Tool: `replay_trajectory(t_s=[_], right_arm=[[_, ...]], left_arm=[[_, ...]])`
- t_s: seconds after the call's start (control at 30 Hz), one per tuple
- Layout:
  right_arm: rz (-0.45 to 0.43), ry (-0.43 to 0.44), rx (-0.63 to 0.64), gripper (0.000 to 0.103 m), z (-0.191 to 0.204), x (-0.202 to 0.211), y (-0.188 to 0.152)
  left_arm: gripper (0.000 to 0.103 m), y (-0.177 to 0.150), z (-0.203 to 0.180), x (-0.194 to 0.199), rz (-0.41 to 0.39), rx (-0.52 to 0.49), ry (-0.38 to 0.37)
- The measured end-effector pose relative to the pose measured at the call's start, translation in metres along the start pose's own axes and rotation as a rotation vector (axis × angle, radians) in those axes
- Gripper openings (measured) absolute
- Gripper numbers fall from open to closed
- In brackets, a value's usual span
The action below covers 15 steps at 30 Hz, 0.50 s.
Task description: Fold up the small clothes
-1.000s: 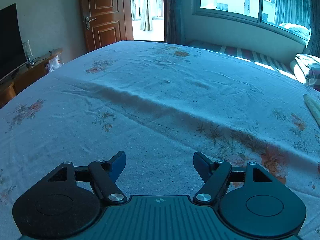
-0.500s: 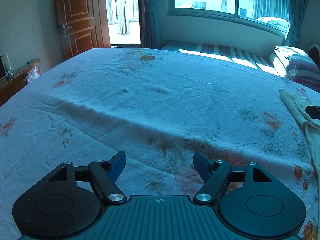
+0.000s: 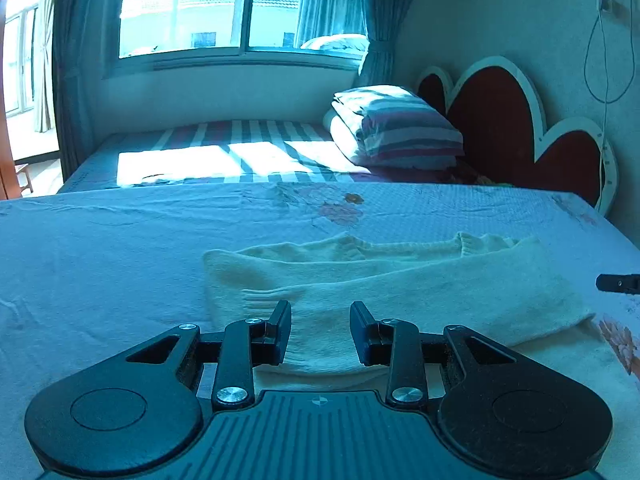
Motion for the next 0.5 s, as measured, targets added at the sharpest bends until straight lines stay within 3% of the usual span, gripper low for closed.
replay_trajectory(t_s=[0.07, 0.13, 0.17, 0.27, 0.37, 0.5], right_arm=[[0.017, -0.019, -0.007, 0.006, -0.019, -0.003, -0.002], [0.001, 0.018, -0.026, 0.020, -0.028, 0.004, -0.003], [-0.006, 0.037, -0.017, 0.021, -0.030, 0.008, -0.005], [0.008, 0.081, 0.011, 0.020, -0.030, 0.012, -0.011], [0.010, 0.108, -0.004, 0.020, -0.032, 0.008, -0.014], [0.044, 0.120, -0.013, 0.016, -0.033, -0.005, -0.020]], left_arm=[[0.034, 0.002, -0.006, 0.000, -0.018, -0.029, 0.083], [0.035, -0.002, 0.008, 0.006, -0.014, 0.028, 0.103], [0.036, -0.004, 0.013, 0.006, -0.003, 0.051, 0.112], [0.036, -0.009, 0.028, 0.001, 0.039, 0.059, 0.126], [0.036, -0.009, 0.031, -0.008, 0.065, 0.075, 0.084], [0.036, -0.017, 0.035, -0.026, 0.144, 0.096, 0.139]])
Point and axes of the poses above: each gripper's, at about its wrist camera, not at the fingertips, and x roughly against the way its jaws point, z to its left, y to its top, the point moved 6 cm from there along -x, roughly the way its jaws point, and after that the axes turned 9 degrees about y, right-handed, at the moved point
